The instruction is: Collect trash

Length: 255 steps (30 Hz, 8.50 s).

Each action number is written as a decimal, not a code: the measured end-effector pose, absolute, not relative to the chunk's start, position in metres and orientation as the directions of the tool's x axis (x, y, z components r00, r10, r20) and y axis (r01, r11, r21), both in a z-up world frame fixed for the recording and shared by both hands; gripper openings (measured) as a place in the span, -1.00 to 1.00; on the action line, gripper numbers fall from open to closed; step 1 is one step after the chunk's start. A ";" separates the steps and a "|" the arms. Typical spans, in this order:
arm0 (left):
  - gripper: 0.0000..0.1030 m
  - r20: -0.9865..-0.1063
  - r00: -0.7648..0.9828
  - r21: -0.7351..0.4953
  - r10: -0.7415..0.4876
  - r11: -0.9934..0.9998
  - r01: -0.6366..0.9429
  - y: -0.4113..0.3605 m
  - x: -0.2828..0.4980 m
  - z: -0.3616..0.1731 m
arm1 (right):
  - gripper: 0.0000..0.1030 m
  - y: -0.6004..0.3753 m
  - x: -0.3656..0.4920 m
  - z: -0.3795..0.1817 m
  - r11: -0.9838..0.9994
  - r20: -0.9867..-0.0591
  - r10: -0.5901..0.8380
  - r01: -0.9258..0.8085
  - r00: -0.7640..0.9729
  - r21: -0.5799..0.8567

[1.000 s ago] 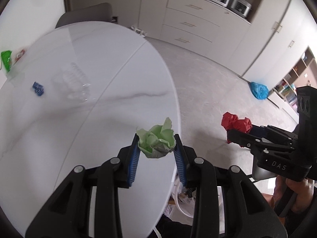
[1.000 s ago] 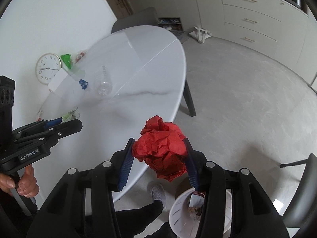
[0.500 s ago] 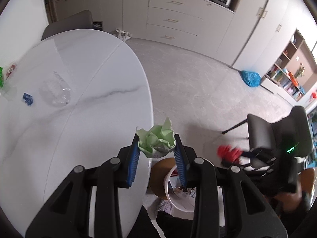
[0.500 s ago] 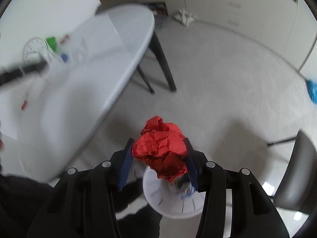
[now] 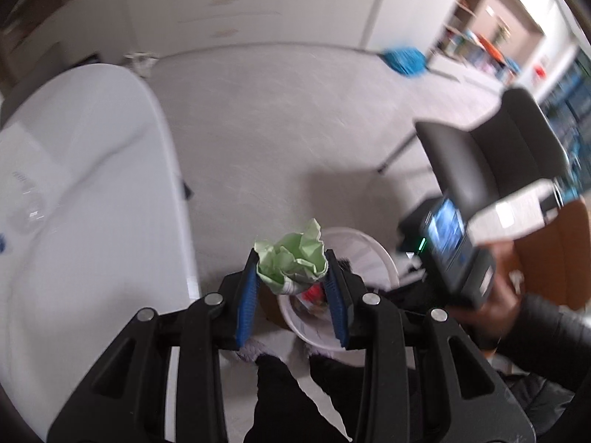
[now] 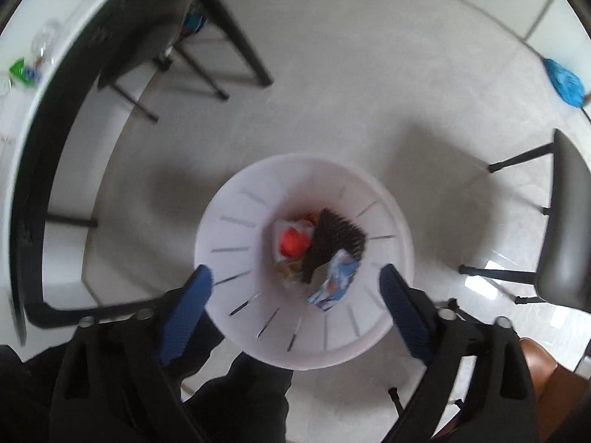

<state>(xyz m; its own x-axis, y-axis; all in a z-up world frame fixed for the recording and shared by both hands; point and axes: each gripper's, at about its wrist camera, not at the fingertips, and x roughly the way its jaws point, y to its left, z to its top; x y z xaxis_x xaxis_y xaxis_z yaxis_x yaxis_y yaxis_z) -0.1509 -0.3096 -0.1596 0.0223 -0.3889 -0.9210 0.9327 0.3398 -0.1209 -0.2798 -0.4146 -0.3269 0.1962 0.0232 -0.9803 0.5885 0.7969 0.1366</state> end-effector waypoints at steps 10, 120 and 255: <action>0.50 -0.962 -0.200 -0.230 -0.188 0.155 0.961 -0.371 -0.215 -0.246 | 0.95 -0.465 -0.376 -0.284 0.686 -0.985 -0.108 0.728 0.133 0.023; -0.39 -0.866 0.476 -0.003 -0.156 0.952 0.306 -0.085 0.323 -0.211 | 0.24 -0.290 0.141 -0.156 0.955 -0.881 0.212 0.104 0.422 0.279; 0.85 -0.704 0.698 -0.017 -0.131 0.986 0.167 -0.074 -0.037 0.053 | 0.95 -0.237 -0.090 0.055 0.999 -0.630 0.003 0.023 0.777 0.033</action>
